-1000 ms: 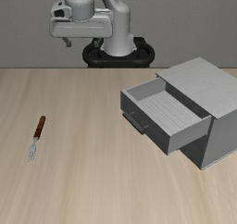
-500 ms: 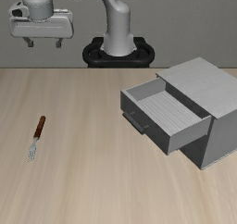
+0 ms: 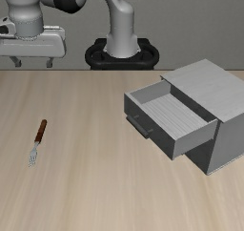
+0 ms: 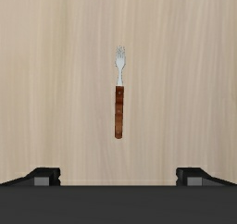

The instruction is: Pick up the fork and place it in the top layer of the cabinet

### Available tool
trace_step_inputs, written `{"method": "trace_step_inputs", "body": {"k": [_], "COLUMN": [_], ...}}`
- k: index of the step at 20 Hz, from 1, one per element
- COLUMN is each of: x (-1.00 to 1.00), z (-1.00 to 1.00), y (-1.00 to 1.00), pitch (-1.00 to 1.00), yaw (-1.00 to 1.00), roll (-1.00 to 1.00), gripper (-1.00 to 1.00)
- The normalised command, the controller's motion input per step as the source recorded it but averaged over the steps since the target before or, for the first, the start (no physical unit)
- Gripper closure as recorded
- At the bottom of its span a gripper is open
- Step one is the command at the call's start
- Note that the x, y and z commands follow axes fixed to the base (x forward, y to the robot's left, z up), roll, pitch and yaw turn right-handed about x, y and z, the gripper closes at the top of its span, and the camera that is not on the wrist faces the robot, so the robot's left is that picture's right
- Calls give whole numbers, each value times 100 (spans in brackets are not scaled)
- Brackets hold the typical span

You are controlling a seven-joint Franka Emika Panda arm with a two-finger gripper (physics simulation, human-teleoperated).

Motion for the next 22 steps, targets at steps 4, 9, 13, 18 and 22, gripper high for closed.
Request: {"method": "trace_step_inputs", "body": {"k": [4, 9, 13, 18, 22], "x": [25, 0, 0, 0, 0], "z": [-25, -100, -100, -100, -100], "y": [0, 0, 0, 0, 0], "pitch": [0, 0, 0, 0, 0], "yaw": [0, 0, 0, 0, 0], "roll": [0, 0, 0, 0, 0], "gripper": [-100, -100, -100, -100, -100]}}
